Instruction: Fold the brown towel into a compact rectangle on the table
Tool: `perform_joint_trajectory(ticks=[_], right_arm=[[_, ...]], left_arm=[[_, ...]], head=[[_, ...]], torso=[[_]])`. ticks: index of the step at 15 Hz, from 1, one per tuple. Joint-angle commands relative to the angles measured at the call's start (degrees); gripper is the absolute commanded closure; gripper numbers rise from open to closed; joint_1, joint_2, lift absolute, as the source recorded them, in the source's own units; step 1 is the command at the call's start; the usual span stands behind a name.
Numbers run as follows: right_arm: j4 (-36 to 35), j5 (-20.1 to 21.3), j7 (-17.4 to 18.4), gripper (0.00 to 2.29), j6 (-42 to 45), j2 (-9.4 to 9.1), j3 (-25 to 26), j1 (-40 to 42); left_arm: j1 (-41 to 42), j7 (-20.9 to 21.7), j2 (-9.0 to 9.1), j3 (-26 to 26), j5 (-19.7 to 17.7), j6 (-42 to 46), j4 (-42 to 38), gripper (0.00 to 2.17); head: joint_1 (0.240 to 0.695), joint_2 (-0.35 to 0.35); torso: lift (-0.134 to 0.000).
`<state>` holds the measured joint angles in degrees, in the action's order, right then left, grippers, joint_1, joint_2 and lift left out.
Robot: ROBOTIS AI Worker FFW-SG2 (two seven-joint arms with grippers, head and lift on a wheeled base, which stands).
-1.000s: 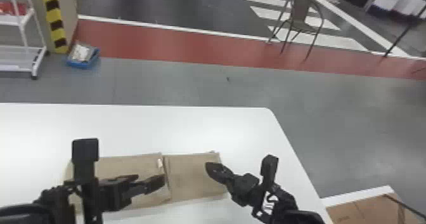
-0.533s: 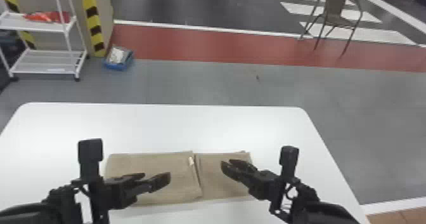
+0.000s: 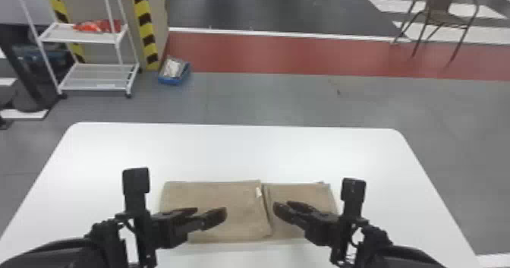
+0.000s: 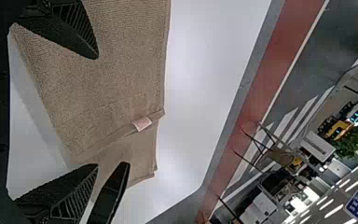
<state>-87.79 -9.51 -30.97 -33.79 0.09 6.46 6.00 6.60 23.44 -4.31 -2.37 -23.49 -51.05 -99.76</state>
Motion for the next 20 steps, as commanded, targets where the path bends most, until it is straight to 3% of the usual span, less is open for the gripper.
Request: perform_joint_trajectory(ticks=[1, 10, 13, 15, 20], right_arm=[[0.08, -0.42, 2.32, 0.58, -0.63, -0.14, -2.15, -0.55], [1.49, -1.48, 7.42, 0.59, -3.97, -0.14, -5.05, -2.13], [2.98, -1.39, 7.68, 0.59, -4.5, -0.14, -5.58, -3.54], [4.3, -1.57, 7.68, 0.81, -4.67, -0.14, -6.02, -4.24], [4.47, -3.32, 6.98, 0.83, -5.38, -0.14, -6.2, -4.68]], left_arm=[[-0.01, 0.11, 0.0, 0.08, 0.02, 0.46, 0.53, 0.06], [1.22, 1.78, 0.0, 1.23, -0.42, 1.34, 0.45, 0.06], [1.22, 2.4, 0.0, 1.23, -0.59, 1.34, 0.53, 0.06], [1.4, 2.4, 0.0, 1.4, -0.94, 1.34, 0.45, 0.06], [2.19, 2.92, 0.09, 2.02, -1.03, 1.34, -0.26, 0.06]], head=[[0.695, -0.099], [0.695, -0.056], [0.695, -0.057], [0.695, -0.055], [0.695, -0.039]], torso=[[0.0], [0.0], [0.0], [0.0], [0.0]])
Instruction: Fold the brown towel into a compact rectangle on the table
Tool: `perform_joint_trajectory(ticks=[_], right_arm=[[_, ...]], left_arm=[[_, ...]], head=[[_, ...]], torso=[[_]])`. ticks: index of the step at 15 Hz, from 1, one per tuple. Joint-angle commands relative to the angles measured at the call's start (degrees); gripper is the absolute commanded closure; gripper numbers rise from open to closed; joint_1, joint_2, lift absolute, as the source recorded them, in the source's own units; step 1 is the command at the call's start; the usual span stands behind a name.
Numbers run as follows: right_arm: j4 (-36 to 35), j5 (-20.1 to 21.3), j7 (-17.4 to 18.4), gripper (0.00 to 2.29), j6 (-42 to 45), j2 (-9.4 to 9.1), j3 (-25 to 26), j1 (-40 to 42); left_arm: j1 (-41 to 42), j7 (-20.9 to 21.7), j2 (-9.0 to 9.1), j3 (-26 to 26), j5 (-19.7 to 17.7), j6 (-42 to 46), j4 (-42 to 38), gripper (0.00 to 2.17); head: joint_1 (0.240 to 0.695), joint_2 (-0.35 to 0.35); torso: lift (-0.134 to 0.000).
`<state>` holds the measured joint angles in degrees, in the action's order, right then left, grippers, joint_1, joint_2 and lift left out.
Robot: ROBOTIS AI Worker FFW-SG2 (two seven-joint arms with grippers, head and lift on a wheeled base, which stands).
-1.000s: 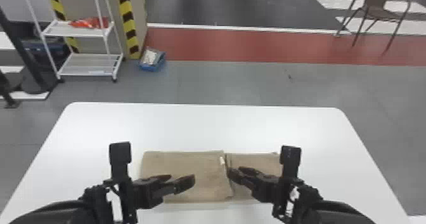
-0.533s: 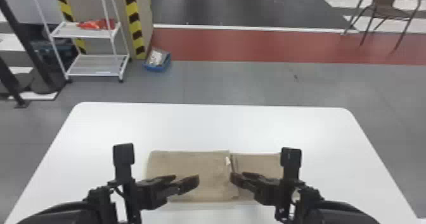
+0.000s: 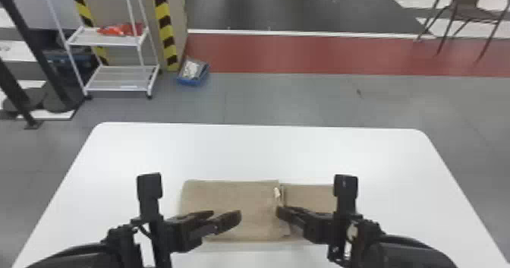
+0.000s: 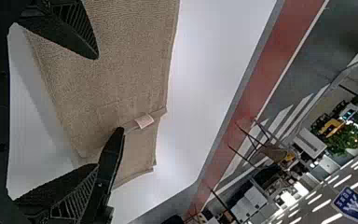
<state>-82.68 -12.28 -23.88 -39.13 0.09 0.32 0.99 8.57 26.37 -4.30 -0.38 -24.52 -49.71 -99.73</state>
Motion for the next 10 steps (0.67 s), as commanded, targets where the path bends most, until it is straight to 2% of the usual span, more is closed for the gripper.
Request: perform_joint_trajectory(ticks=[1, 2, 3, 10], right_arm=[[-0.99, -1.08, -0.47, 0.83, -0.03, -0.14, 0.03, 0.6], [-0.99, -1.61, -0.82, 1.12, -0.03, -0.14, 0.3, 0.6], [-1.08, -1.96, -0.99, 1.28, -0.03, -0.14, 0.65, 0.6], [-6.97, -6.18, -2.49, 1.29, -0.2, -0.14, 2.41, 3.85]], left_arm=[[0.22, -0.09, 0.0, 0.03, 0.0, 0.0, -0.37, 0.06], [0.31, -0.09, 0.0, 0.03, 0.0, -0.18, -0.46, 0.06], [0.48, -0.09, 0.0, 0.12, 0.0, -0.18, -0.64, 0.06], [1.27, -0.44, 0.08, 0.29, 0.0, -0.35, -1.34, 0.06]], head=[[0.695, -0.036], [0.695, -0.033], [0.695, -0.029], [0.695, -0.028]], torso=[[0.0], [0.0], [0.0], [0.0]])
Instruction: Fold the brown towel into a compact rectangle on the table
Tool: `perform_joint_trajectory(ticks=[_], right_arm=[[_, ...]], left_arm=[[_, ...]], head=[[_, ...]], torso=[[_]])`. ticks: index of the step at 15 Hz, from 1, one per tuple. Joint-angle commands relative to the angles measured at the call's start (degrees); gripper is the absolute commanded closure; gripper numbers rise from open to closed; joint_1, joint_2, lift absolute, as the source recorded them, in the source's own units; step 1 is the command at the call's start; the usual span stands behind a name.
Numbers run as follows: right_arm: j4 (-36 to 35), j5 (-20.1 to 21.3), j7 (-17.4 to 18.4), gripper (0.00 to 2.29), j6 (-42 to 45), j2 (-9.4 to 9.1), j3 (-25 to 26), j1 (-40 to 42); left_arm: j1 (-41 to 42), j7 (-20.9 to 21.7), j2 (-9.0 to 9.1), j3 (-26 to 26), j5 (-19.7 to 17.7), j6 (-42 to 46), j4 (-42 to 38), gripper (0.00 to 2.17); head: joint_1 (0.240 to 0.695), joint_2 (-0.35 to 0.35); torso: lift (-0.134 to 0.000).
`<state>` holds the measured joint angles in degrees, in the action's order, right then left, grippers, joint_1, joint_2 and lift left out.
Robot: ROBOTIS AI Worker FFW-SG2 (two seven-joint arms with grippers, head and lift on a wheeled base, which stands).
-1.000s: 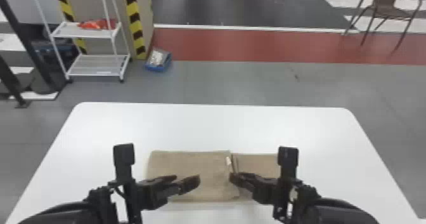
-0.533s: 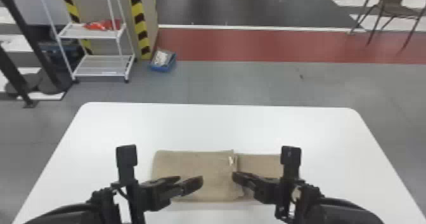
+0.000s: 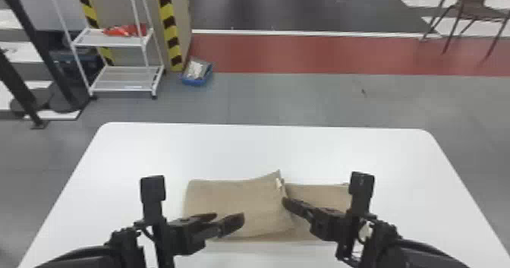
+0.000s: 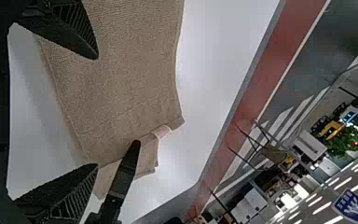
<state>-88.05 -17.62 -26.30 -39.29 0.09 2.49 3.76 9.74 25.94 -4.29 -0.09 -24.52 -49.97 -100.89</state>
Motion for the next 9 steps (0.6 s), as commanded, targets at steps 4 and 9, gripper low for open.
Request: perform_joint_trajectory(ticks=[4, 9], right_arm=[[-8.81, -2.68, -0.33, 1.29, -2.16, -0.14, 2.69, 5.3], [-16.63, -6.2, -1.74, 1.29, -5.5, -0.14, 7.0, 9.52]], left_arm=[[0.19, -0.27, -0.01, -0.17, 0.09, -0.44, -0.89, 0.06], [0.63, -0.36, 0.07, -0.35, 0.09, -0.44, -1.06, 0.06]], head=[[0.695, -0.034], [0.695, -0.066]], torso=[[0.0], [0.0]])
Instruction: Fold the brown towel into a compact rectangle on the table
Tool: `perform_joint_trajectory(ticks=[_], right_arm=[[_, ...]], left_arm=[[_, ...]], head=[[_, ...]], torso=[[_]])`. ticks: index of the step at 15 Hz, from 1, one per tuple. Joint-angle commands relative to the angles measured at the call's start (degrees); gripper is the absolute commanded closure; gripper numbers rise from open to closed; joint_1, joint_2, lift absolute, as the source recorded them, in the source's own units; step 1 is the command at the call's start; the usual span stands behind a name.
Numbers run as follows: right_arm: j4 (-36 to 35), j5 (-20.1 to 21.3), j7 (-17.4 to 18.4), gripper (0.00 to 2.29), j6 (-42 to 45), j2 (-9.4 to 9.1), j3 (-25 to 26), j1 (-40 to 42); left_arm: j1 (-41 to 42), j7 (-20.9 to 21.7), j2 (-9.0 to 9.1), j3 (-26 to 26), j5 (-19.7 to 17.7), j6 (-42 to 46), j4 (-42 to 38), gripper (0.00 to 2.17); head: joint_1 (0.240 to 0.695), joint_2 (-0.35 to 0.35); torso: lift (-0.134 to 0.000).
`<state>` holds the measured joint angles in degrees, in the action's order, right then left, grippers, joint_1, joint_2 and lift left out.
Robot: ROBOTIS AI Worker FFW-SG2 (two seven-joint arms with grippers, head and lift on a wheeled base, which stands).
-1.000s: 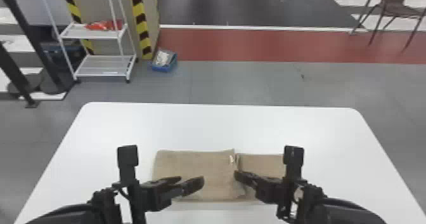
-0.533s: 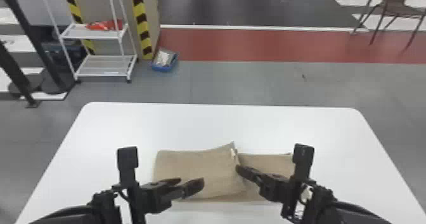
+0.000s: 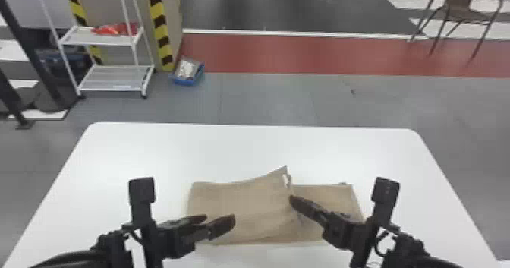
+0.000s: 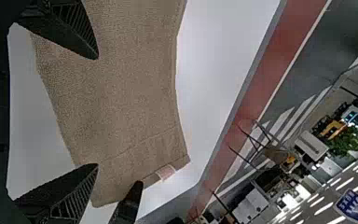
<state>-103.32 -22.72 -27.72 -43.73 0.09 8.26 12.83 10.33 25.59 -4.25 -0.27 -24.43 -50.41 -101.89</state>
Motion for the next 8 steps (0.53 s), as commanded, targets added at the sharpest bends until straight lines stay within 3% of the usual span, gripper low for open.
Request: perform_joint_trajectory(ticks=[1, 8], right_arm=[[-2.15, -1.1, -0.5, 1.29, -1.23, -0.14, 1.67, 0.53], [-5.58, -3.56, -3.31, 1.29, -4.22, -0.14, 9.4, 2.81]], left_arm=[[0.04, -0.01, 0.03, -0.17, 0.0, -0.18, -0.06, 0.06], [1.45, -1.07, 0.03, 0.71, 0.09, -0.53, -2.7, 0.06]], head=[[0.695, -0.07], [0.695, -0.12]], torso=[[0.0], [0.0]])
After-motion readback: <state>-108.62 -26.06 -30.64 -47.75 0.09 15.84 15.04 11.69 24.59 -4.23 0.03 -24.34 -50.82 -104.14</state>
